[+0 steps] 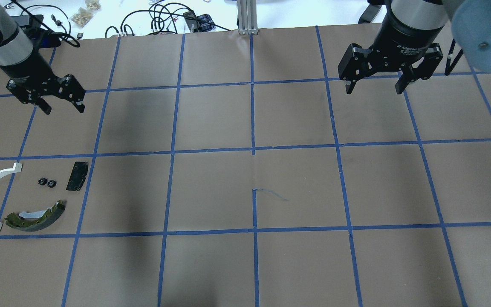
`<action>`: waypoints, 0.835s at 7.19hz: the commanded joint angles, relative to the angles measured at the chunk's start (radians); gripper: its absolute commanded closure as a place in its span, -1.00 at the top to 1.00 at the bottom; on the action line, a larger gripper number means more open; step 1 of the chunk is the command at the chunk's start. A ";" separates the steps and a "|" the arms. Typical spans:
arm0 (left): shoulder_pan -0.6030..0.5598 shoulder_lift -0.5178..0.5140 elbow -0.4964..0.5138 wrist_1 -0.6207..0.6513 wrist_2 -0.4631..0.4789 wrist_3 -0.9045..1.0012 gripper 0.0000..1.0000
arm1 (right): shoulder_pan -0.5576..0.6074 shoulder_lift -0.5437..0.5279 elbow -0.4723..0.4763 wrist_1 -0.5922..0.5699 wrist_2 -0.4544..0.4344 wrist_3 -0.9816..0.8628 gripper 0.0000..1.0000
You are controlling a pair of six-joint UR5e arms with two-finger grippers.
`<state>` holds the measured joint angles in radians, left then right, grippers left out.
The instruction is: Place bearing gear from tray to pile
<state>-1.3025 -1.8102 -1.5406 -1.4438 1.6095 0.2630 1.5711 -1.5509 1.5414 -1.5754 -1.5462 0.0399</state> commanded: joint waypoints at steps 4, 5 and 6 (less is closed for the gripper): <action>-0.228 0.164 -0.007 -0.116 -0.046 -0.117 1.00 | 0.000 0.000 0.000 0.002 0.000 0.002 1.00; -0.228 0.169 -0.004 -0.131 -0.049 -0.117 1.00 | 0.001 -0.002 -0.001 0.002 0.000 0.002 1.00; -0.230 0.164 -0.006 -0.133 -0.051 -0.117 1.00 | 0.001 -0.002 0.000 0.002 0.000 0.000 1.00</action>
<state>-1.5302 -1.6472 -1.5460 -1.5666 1.5649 0.1449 1.5719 -1.5518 1.5412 -1.5739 -1.5463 0.0411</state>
